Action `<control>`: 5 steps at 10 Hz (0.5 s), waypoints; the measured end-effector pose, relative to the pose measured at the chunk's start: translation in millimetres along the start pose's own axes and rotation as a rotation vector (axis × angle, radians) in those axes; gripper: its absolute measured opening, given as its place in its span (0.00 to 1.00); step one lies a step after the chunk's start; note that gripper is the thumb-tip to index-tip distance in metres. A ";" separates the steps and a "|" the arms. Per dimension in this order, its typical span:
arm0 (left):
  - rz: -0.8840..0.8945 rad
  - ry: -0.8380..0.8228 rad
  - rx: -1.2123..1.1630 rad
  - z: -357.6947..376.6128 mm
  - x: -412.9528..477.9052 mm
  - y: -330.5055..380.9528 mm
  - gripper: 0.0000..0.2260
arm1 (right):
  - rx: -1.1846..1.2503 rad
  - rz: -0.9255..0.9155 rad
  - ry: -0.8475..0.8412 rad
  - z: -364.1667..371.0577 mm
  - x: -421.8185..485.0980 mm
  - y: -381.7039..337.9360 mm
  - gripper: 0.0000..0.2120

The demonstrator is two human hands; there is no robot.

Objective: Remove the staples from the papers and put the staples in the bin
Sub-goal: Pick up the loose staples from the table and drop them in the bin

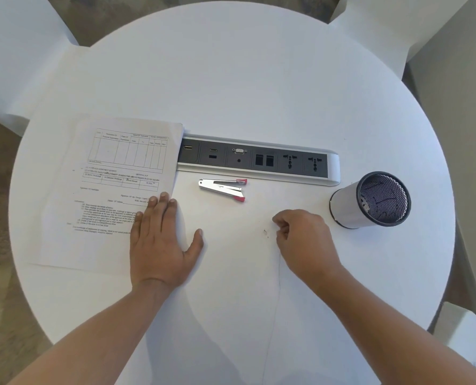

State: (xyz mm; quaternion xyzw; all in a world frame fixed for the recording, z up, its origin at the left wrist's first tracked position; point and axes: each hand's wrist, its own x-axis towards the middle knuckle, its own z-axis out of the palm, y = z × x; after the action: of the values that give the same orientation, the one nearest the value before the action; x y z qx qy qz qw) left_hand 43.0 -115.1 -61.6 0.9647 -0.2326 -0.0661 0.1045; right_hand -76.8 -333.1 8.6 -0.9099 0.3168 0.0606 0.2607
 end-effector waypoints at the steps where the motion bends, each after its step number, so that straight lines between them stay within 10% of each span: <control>1: 0.001 0.006 -0.006 0.0 0.1 0.2 0.36 | -0.126 -0.120 -0.139 4.4 4.5 -2.8 0.13; 5: 0.001 0.006 -0.014 0.3 -0.4 -0.5 0.36 | -0.452 -0.246 -0.262 6.1 7.7 -28.9 0.17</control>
State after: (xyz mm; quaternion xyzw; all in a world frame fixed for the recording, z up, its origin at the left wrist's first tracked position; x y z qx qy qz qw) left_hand 42.8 -114.5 -62.0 0.9640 -0.2323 -0.0650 0.1120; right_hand -52.8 -315.0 13.9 -0.9610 0.1461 0.2145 0.0955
